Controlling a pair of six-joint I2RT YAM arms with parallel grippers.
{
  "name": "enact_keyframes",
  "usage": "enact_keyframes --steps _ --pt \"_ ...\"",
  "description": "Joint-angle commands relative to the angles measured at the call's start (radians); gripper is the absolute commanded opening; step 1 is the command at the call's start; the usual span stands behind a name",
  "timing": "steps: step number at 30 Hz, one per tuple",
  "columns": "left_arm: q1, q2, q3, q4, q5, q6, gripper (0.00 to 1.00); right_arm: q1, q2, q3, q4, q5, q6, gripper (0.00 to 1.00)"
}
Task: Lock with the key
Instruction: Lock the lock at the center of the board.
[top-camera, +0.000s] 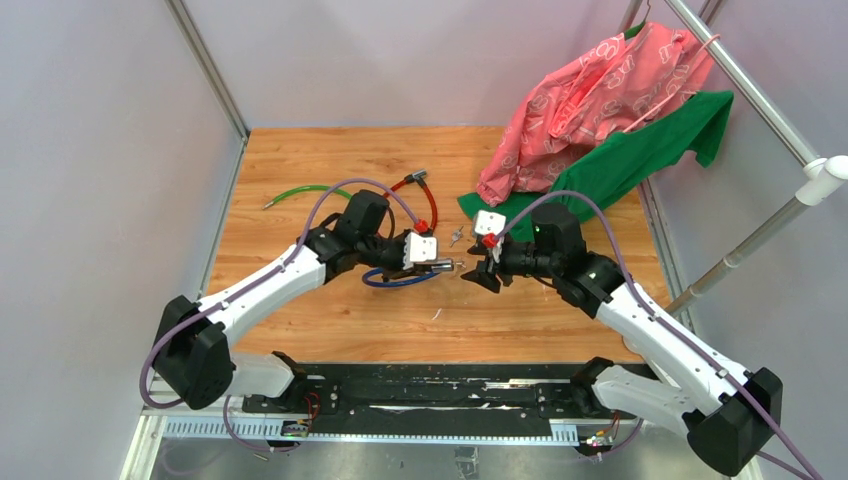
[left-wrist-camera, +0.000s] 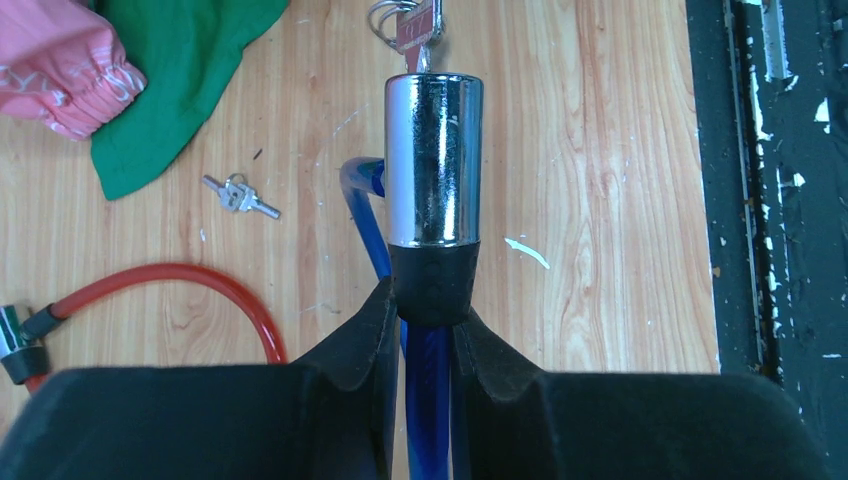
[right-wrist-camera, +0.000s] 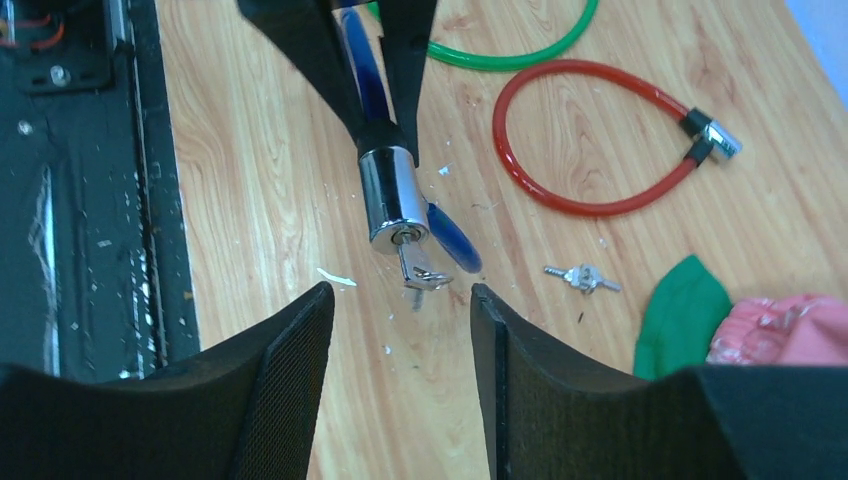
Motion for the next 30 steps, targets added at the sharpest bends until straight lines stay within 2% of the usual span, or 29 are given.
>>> enact_keyframes --steps 1,17,30 --pt "0.014 0.000 0.051 -0.143 0.014 0.049 0.00 -0.013 -0.002 0.030 -0.012 -0.087 -0.214 0.56" --pt "0.014 -0.014 0.163 -0.224 0.024 0.020 0.00 -0.015 -0.040 0.002 0.020 -0.086 -0.166 0.57" --pt "0.013 -0.022 0.193 -0.261 0.015 0.029 0.00 -0.015 0.010 0.028 0.068 -0.110 -0.135 0.56"
